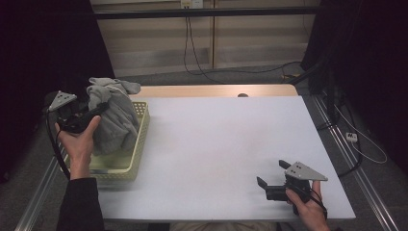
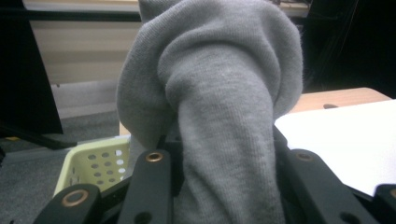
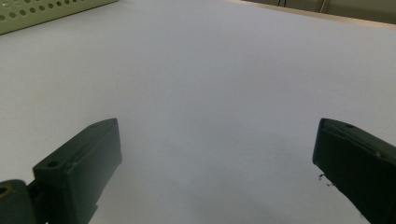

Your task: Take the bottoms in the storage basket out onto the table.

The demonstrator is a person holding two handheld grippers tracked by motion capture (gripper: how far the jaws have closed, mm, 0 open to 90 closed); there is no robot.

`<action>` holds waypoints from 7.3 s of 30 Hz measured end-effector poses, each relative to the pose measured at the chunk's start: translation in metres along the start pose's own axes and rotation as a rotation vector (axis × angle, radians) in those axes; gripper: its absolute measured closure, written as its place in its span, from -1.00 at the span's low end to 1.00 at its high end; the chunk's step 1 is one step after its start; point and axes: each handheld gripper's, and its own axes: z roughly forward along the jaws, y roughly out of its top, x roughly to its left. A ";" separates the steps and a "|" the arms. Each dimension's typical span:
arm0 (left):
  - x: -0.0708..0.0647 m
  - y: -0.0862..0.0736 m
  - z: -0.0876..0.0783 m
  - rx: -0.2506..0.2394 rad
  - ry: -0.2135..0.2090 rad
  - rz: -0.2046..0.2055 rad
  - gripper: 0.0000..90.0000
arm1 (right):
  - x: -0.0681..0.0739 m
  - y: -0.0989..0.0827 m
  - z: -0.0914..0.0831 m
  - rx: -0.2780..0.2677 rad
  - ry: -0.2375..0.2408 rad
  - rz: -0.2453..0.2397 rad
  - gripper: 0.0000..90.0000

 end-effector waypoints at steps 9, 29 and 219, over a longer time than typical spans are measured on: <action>0.000 0.007 -0.010 -0.027 -0.003 0.010 0.46 | 0.000 0.000 0.000 0.000 -0.001 0.001 -0.97; -0.007 0.020 -0.027 -0.092 -0.009 -0.011 0.45 | 0.000 0.000 0.000 0.001 0.002 0.000 -0.97; -0.255 0.057 0.055 -0.092 -0.537 0.178 0.44 | 0.000 0.000 0.000 -0.002 0.009 -0.004 -0.97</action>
